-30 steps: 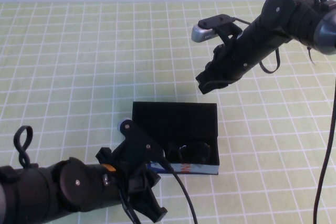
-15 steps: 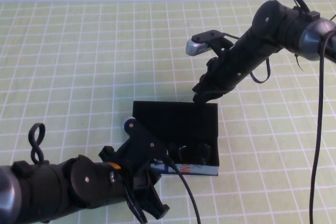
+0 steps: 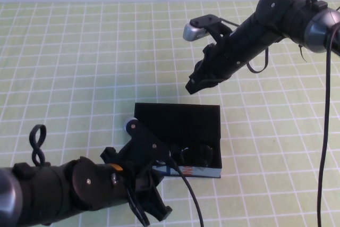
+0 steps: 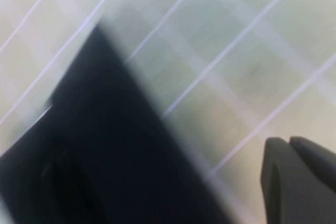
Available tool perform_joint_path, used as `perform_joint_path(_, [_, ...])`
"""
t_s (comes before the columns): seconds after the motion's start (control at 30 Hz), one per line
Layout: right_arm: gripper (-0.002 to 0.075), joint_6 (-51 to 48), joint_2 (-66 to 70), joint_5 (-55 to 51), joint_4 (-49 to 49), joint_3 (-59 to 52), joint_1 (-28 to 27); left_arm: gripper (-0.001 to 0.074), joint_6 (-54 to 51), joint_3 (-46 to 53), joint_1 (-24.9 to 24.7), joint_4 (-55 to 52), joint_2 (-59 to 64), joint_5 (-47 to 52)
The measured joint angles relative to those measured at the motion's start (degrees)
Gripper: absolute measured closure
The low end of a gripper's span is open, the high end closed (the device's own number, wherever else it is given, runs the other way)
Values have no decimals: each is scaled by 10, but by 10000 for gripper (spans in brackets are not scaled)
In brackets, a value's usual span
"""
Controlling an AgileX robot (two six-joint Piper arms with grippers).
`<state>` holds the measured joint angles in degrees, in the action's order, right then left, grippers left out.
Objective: Return glasses to glasses case
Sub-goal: Close the glasses case
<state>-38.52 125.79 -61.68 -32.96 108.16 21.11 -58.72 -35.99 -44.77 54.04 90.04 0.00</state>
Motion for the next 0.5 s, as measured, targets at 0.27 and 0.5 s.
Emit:
perform_joint_path(0.27, [742, 21, 0, 58, 10, 0, 0, 739, -2, 0, 0, 1, 21, -24])
perform_joint_path(0.5, [743, 46, 11, 39, 15, 0, 0, 739, -2, -1, 0, 3, 28, -30])
